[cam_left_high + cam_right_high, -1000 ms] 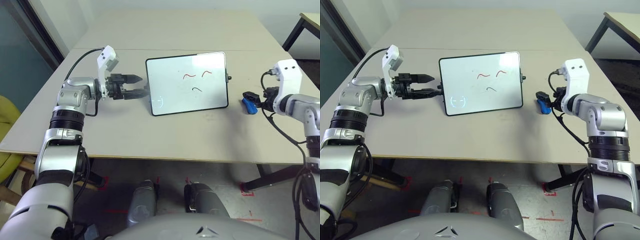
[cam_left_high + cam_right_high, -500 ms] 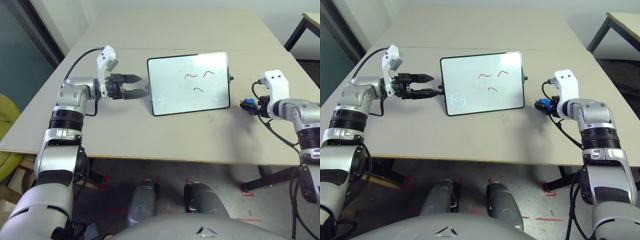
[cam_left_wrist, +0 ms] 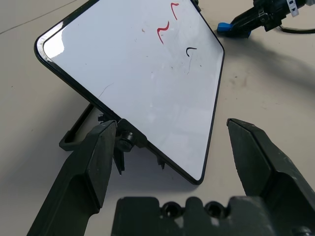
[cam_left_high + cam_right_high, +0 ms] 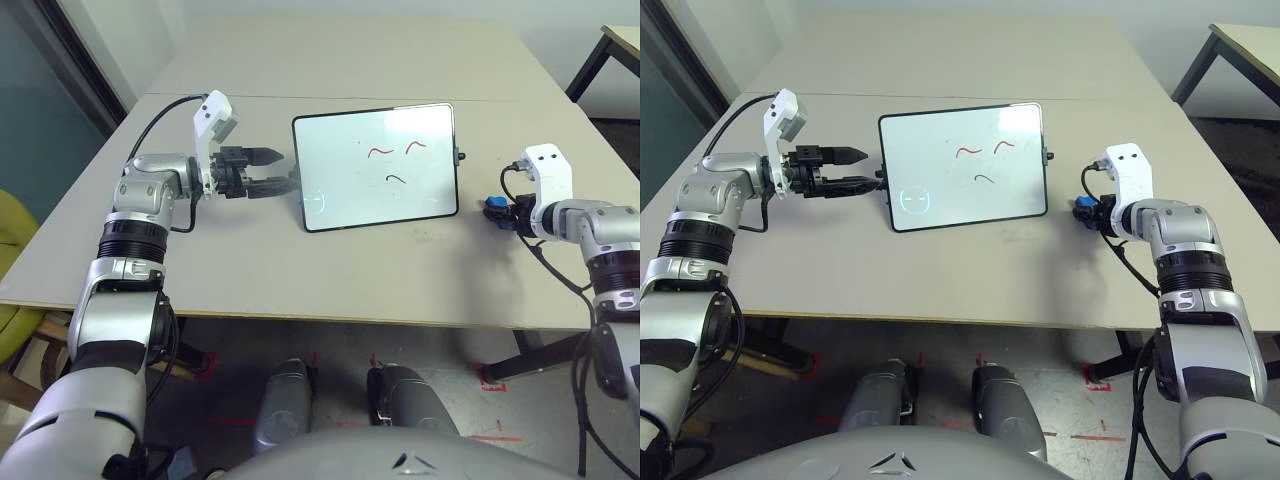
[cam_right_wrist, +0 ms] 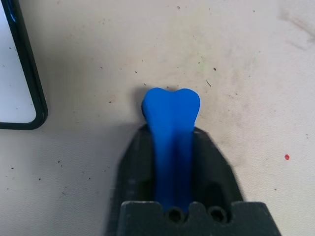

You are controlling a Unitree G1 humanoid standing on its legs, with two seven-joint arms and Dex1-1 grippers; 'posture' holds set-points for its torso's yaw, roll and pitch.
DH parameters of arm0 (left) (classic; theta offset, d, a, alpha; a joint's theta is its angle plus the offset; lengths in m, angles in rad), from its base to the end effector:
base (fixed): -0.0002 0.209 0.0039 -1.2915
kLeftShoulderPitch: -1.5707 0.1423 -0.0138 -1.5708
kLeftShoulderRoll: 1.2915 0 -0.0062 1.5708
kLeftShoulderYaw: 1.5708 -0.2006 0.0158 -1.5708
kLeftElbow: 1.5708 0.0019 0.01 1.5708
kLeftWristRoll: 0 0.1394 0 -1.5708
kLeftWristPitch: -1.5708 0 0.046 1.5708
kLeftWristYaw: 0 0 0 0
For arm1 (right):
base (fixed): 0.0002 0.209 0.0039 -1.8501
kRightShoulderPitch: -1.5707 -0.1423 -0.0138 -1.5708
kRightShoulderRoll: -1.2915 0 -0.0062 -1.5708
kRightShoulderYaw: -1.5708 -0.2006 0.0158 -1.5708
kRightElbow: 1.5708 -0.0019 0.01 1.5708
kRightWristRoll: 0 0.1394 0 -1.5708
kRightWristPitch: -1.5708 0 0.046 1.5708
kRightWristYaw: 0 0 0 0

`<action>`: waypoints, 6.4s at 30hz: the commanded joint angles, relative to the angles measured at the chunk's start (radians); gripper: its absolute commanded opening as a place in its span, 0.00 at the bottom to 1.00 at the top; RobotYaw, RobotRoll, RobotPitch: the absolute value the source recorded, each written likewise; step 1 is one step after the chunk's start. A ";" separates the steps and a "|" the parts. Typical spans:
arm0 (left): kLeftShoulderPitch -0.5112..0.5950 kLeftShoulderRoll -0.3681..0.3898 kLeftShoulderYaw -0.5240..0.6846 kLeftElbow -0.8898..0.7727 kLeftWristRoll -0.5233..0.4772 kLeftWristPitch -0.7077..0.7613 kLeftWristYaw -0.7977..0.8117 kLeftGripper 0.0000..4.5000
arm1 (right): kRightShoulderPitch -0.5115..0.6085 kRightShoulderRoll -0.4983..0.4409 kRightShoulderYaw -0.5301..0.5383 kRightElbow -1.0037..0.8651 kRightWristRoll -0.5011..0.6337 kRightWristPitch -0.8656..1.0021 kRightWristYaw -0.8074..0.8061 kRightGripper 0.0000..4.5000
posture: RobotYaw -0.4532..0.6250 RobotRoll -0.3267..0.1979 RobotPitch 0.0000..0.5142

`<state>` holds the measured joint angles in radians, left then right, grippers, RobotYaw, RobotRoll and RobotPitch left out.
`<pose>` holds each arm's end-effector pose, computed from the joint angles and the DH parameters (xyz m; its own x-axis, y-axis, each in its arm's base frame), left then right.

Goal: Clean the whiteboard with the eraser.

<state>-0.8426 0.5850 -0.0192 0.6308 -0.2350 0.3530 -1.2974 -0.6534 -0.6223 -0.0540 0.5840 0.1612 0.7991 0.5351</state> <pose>0.3465 0.2628 0.1730 0.4222 -0.8651 -0.2708 0.8983 0.4394 -0.0033 0.3070 -0.3005 0.1150 0.7538 0.1237 -0.6453 -0.1723 0.9850 -0.0125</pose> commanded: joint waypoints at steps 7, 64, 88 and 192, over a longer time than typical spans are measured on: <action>0.020 -0.004 0.002 -0.028 -0.013 0.004 0.002 1.00 | 0.024 -0.013 -0.021 -0.359 0.040 0.123 0.010 0.07 | 0.53 0.62 0.15; 0.008 -0.011 0.010 -0.035 -0.022 0.001 0.018 1.00 | -0.072 0.266 0.416 -0.415 -0.298 -0.173 0.033 0.07 | 0.54 0.62 0.12; 0.012 -0.023 0.012 -0.032 -0.026 0.000 0.024 1.00 | 0.057 0.072 0.293 -0.432 -0.299 -0.165 0.083 0.06 | 0.53 0.62 0.14; 0.011 -0.028 0.017 -0.033 -0.027 -0.004 0.037 1.00 | -0.070 0.254 0.462 -0.394 -0.438 -0.240 0.145 0.06 | 0.55 0.62 0.14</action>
<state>-0.8315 0.5572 -0.0054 0.6033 -0.2523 0.3491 -1.2592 -0.7310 -0.3511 0.4045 0.1764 -0.2609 0.5486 0.6770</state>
